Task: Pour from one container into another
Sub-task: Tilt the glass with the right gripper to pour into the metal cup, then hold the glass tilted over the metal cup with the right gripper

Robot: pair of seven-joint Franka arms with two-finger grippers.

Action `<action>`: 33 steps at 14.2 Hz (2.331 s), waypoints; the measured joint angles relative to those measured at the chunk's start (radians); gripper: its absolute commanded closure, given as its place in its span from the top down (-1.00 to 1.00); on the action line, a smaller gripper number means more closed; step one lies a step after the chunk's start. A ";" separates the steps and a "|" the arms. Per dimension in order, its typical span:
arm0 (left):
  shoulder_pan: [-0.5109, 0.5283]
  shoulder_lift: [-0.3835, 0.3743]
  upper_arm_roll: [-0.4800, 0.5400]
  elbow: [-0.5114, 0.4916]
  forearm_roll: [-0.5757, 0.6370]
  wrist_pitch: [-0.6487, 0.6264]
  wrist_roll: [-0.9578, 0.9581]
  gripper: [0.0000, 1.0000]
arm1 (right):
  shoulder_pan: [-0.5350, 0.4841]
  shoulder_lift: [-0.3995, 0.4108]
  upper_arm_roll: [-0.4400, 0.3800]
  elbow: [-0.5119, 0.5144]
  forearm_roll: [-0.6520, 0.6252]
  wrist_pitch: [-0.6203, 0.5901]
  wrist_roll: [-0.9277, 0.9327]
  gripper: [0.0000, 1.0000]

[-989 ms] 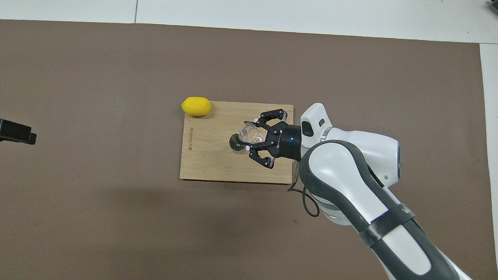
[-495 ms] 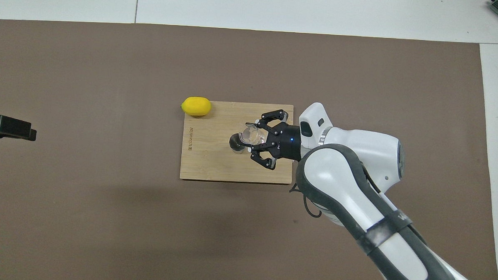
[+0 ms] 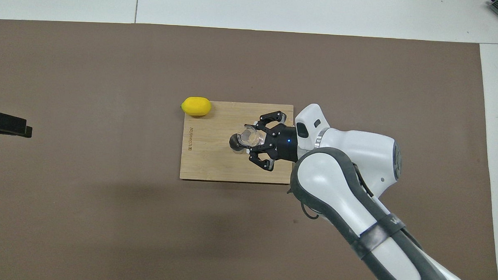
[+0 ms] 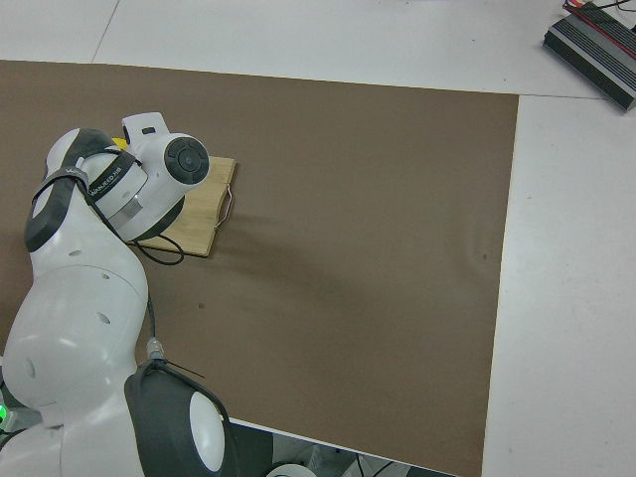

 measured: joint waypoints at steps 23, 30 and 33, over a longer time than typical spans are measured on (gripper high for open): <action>-0.010 0.024 0.001 0.068 0.000 -0.043 -0.091 1.00 | 0.008 -0.013 -0.003 -0.014 -0.157 0.001 0.105 -1.00; -0.017 0.045 0.002 0.151 0.000 -0.097 -0.103 1.00 | 0.008 -0.013 -0.010 -0.014 -0.197 0.001 0.167 -1.00; -0.039 0.054 0.002 0.159 0.000 -0.096 -0.107 1.00 | 0.008 -0.014 -0.010 -0.014 -0.216 0.001 0.201 -1.00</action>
